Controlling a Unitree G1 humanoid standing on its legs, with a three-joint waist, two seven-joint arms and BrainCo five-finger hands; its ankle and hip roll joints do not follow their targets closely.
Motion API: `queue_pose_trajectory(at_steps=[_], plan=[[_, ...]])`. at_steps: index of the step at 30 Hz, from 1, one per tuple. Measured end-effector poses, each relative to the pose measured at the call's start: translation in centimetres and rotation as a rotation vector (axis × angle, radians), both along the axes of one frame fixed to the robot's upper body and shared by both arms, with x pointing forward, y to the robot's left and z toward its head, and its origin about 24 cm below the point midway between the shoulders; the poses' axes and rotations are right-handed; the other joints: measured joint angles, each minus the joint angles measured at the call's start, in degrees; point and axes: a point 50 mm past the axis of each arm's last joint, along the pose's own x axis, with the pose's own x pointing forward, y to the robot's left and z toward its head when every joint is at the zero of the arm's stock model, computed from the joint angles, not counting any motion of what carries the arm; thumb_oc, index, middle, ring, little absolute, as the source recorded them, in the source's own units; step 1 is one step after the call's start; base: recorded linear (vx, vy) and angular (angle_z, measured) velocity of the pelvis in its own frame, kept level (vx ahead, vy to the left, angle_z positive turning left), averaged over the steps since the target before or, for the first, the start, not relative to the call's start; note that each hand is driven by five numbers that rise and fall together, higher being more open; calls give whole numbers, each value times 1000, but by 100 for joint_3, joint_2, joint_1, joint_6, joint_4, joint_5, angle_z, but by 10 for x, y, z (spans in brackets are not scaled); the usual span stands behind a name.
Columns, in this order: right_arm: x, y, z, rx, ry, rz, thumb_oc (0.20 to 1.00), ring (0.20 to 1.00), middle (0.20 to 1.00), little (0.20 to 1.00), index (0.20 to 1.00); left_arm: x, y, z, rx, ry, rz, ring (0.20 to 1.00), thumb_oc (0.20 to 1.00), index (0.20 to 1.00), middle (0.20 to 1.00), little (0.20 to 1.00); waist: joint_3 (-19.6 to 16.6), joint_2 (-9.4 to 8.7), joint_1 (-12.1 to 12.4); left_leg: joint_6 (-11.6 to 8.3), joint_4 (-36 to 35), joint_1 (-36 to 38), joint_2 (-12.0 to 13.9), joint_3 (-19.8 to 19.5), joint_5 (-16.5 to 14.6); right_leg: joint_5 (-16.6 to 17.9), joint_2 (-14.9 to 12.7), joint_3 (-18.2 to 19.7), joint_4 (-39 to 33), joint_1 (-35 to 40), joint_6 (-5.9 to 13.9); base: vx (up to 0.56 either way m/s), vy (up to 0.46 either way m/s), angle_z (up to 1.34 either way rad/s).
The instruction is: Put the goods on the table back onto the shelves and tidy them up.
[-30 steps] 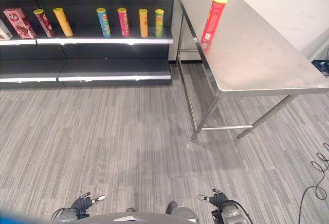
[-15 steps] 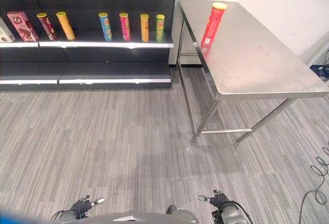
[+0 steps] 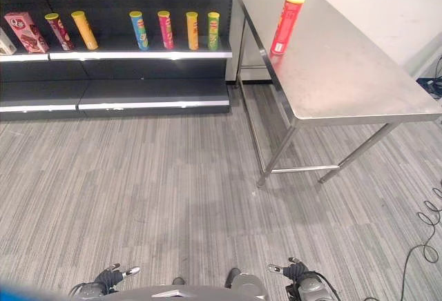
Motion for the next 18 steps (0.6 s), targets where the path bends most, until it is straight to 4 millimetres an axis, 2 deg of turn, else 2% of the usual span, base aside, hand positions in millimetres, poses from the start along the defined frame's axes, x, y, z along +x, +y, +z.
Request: queue_pose_trajectory(at_steps=[3, 5, 7, 8, 9, 10, 11, 12, 14, 16, 18], plan=[[0, 2, -1, 5, -1, -1, 1000, 1000, 1000, 1000, 1000, 7, 0, 2, 0, -21, 0, 1000, 1000, 1000, 1000, 1000, 157, -15, 17, 189, 77, -33, -154, -192, -38, 228, -335, 290, 1224, -609, 285, 56, 133, 10], [0, 1, 0, 5, -9, -14, 1000, 1000, 1000, 1000, 1000, 7, -1, 2, 2, -17, -18, 1000, 1000, 1000, 1000, 1000, 267, 55, -27, 317, 168, -36, -154, -228, -71, 393, -447, 465, 1598, -900, 406, 147, 19, 8], [3, -1, 2, 6, -28, -29, 1000, 1000, 1000, 1000, 1000, 9, 0, 2, 6, -21, -22, 1000, 1000, 1000, 1000, 1000, 318, 62, -95, 386, 131, -90, -178, -264, -59, 366, -445, 697, 911, -1001, 487, 138, -62, 15], [5, -1, 2, 7, -32, -28, 1000, 1000, 1000, 1000, 1000, 10, 1, 3, 9, -24, -21, 1000, 1000, 1000, 1000, 1000, 340, 39, -132, 401, 127, -118, -220, -285, -48, 408, -520, 740, 310, -1011, 553, 311, -174, 15], [2, -1, 1, 7, -25, -31, 1000, 1000, 1000, 1000, 1000, 12, 1, 3, 2, -37, 3, 1000, 1000, 1000, 1000, 1000, 347, -9, -151, 407, 110, -98, -278, -306, -42, 486, -613, 694, -636, -926, 665, 246, -133, 9], [0, 0, 1, 9, -23, -33, 1000, 1000, 1000, 1000, 1000, 14, 2, 4, 1, -49, 10, 1000, 1000, 1000, 1000, 1000, 353, -55, -180, 376, 100, -100, -335, -319, -62, 568, -703, 750, -1109, -956, 775, 320, -174, 12], [0, 0, 1, 9, -24, -34, 1000, 1000, 1000, 1000, 1000, 19, 3, 6, 3, -66, 20, 1000, 1000, 1000, 1000, 1000, 379, -119, -213, 378, 66, -98, -406, -359, -62, 709, -772, 696, -1917, -838, 945, 166, -71, 17], [2, -1, 2, 8, -28, -39, 1000, 1000, 1000, 1000, 1000, 21, 3, 7, 5, -73, 21, 1000, 1000, 1000, 1000, 1000, 448, -171, -269, 402, 15, -14, -442, -412, -47, 814, -830, 637, -2250, -833, 980, 251, -92, 19], [1, 0, 1, 9, -26, -39, 1000, 1000, 1000, 1000, 1000, 24, 3, 7, 5, -82, 19, 1000, 1000, 1000, 1000, 1000, 472, -167, -297, 356, -4, 36, -421, -428, -95, 1025, -852, 478, -2506, -919, 995, 217, -52, 5], [1, -1, 1, 6, -25, -37, 1000, 1000, 1000, 1000, 1000, 26, 1, 9, 2, -102, 13, 1000, 1000, 1000, 1000, 1000, 488, -199, -294, 215, -8, 273, -367, -410, -290, 1083, -807, -54, -2550, -953, 961, 305, -20, -2], [1, -2, 2, 4, -24, -37, 1000, 1000, 1000, 1000, 1000, 26, 1, 9, 2, -105, 11, 1000, 1000, 1000, 1000, 1000, 449, -239, -297, 0, -11, 491, -298, -468, -494, 1099, -671, -21, -2319, -902, 885, 382, -62, 36]])
